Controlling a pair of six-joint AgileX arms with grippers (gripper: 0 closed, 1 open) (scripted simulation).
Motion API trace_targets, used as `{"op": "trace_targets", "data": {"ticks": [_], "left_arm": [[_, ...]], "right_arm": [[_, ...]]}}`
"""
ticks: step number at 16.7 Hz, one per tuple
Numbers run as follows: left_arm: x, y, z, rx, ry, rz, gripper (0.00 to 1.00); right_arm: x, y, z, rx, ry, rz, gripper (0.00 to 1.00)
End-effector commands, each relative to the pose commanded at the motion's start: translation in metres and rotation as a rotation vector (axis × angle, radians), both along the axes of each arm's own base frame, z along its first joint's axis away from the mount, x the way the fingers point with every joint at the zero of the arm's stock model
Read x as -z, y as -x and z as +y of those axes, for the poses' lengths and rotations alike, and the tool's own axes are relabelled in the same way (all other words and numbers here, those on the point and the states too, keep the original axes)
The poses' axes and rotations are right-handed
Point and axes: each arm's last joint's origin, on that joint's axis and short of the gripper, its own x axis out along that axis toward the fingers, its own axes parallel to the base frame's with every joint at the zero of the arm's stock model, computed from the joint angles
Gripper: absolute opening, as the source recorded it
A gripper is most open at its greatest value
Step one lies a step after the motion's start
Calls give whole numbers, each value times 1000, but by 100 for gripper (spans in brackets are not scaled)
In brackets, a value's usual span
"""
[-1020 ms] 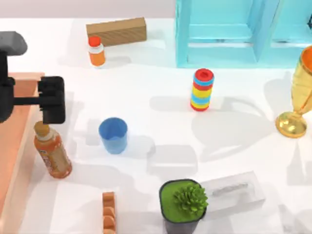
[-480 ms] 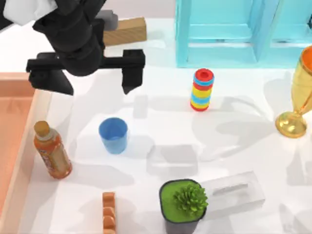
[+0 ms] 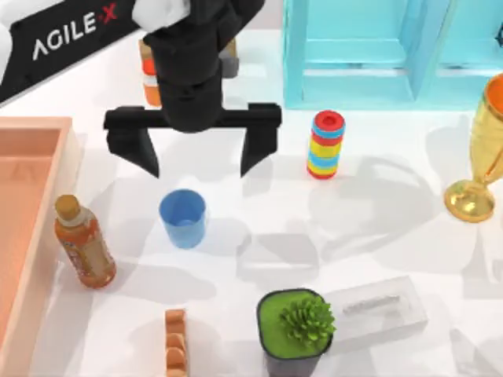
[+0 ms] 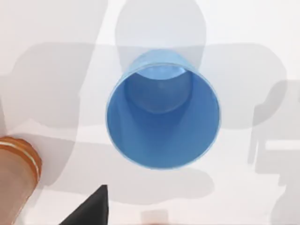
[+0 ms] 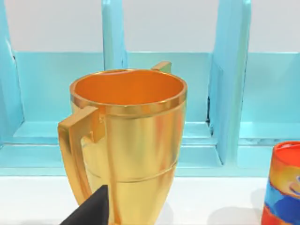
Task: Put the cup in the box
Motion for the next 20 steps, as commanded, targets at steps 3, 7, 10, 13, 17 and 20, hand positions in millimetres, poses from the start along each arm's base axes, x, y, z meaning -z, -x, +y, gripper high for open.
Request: {"op": "trace_targets", "data": {"ticks": [3, 7, 10, 13, 17, 20], "left_arm": [[0, 0, 0, 0, 0, 0, 100], [13, -1, 1, 0, -3, 5, 100], [46, -4, -1, 0, 2, -3, 100], [83, -3, -1, 0, 5, -8, 100], [100, 0, 0, 0, 0, 0, 100], [100, 0, 0, 0, 0, 0, 92]], "right_arm": [[0, 0, 0, 0, 0, 0, 100], [0, 0, 0, 0, 0, 0, 100], [0, 0, 0, 0, 0, 0, 100], [0, 0, 0, 0, 0, 0, 100], [0, 0, 0, 0, 0, 0, 100], [0, 0, 0, 0, 0, 0, 100]]}}
